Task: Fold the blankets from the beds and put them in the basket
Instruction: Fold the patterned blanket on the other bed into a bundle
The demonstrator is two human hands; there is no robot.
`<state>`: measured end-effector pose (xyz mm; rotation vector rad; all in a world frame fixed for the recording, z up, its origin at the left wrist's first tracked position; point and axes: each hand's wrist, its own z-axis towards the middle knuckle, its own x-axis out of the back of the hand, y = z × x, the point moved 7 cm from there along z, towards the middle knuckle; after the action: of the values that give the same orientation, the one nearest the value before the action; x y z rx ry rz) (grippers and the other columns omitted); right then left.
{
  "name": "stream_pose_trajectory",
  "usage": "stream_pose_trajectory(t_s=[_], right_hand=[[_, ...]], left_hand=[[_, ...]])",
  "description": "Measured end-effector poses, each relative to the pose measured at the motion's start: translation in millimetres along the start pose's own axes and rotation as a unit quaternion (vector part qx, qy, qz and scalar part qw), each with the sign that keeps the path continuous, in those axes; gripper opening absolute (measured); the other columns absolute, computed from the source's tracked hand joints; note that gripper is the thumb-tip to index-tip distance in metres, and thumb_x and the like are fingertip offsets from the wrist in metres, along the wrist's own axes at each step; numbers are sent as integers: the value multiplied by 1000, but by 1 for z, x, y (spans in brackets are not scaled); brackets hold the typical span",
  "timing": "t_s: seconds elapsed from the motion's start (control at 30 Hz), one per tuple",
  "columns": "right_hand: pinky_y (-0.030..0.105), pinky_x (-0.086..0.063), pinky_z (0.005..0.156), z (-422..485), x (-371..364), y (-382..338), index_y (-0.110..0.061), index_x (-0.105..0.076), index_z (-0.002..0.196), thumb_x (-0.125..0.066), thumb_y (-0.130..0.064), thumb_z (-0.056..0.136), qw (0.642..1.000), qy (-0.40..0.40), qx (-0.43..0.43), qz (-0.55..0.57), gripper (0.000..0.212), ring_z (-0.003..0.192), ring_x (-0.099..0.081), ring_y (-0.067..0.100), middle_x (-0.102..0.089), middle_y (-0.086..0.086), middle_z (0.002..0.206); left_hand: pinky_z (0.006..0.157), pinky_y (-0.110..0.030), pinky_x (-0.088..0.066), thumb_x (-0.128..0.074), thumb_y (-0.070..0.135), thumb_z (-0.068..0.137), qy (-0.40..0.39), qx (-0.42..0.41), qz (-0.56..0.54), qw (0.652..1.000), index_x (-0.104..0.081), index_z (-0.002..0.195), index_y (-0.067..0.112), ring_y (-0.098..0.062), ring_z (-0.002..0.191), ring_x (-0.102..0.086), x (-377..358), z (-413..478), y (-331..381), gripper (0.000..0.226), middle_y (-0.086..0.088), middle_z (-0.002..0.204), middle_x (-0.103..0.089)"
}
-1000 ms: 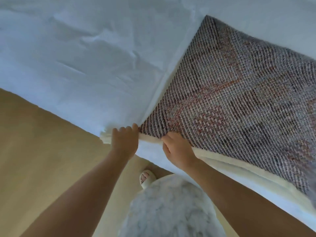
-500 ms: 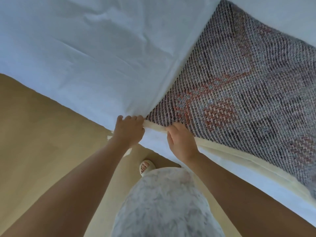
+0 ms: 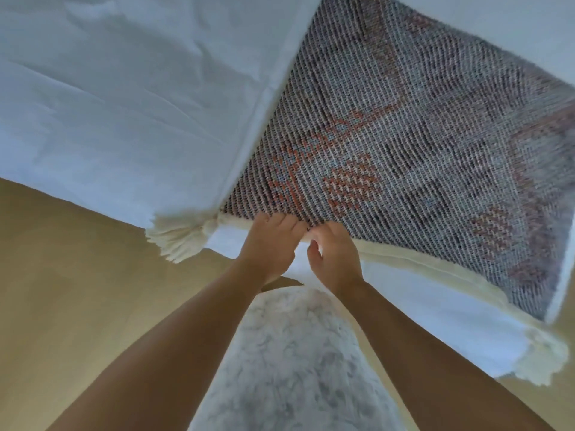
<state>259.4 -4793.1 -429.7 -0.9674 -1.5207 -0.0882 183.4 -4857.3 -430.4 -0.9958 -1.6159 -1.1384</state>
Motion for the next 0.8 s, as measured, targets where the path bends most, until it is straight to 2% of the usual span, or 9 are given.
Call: stream_pose_trajectory(t_s=[0.07,0.17,0.23,0.3,0.47,0.57,0.63,0.7,0.8], right_hand=[[37,-51,60,-14,22,41,2,-61,76,-46,-7,69,997,17,-61,-43,18,71,-55,34,-57,17,76],[43,-47,73,-38,47,103,1,-62,91,-56,2,64,973,-9,-176,-150,28,85,-54,37,-57,19,91],[44,-44,79,-45,56,130,0,-60,97,-57,4,68,955,-36,-201,-213,30,93,-52,38,-56,20,98],[43,-43,80,-41,62,144,1,-58,98,-53,3,77,954,-47,-187,-230,22,96,-52,37,-55,20,100],[31,-40,72,-21,64,145,-1,-57,99,-45,-3,85,965,-78,-166,-189,19,100,-50,30,-56,13,102],[27,-36,66,-32,52,137,-3,-60,98,-46,-5,82,969,-112,-121,-184,21,93,-55,29,-59,11,98],[28,-36,68,-42,43,147,-5,-57,99,-45,-4,81,966,-126,-162,-156,22,95,-53,27,-55,8,100],[29,-36,73,-48,40,161,-8,-50,103,-45,-6,82,960,-125,-231,-96,22,100,-47,26,-46,5,104],[29,-35,76,-51,36,167,-9,-47,103,-51,-13,83,963,-134,-229,-37,21,105,-43,24,-42,4,109]], left_hand=[[62,-29,-46,-82,25,55,-31,-40,8,999,-68,87,18,-19,69,-61,-4,14,23,36,3,78,-64],[83,-34,-41,-59,24,88,-111,-76,37,990,-47,124,15,-22,103,-53,-25,32,53,39,-3,116,-53],[88,-35,-38,-48,19,94,-121,-90,39,988,-37,130,14,-24,111,-47,-29,42,68,38,-6,124,-46],[90,-35,-39,-44,12,94,-121,-79,41,989,-36,131,12,-25,113,-47,-30,53,76,38,-7,125,-45],[90,-35,-43,-41,0,90,-160,-24,31,986,-41,126,6,-27,108,-51,-32,63,71,37,-12,122,-48],[84,-35,-43,-40,16,95,-162,-25,36,986,-39,123,8,-26,104,-52,-36,58,73,30,-10,120,-49],[80,-35,-42,-41,23,96,-156,-23,59,986,-37,124,11,-26,101,-53,-37,60,76,31,-8,118,-49],[83,-38,-43,-41,14,95,-165,-19,80,983,-35,129,12,-28,104,-54,-38,65,80,34,-9,120,-49],[91,-41,-40,-37,10,95,-196,-34,93,976,-33,134,12,-30,111,-50,-42,69,85,40,-10,126,-49]])
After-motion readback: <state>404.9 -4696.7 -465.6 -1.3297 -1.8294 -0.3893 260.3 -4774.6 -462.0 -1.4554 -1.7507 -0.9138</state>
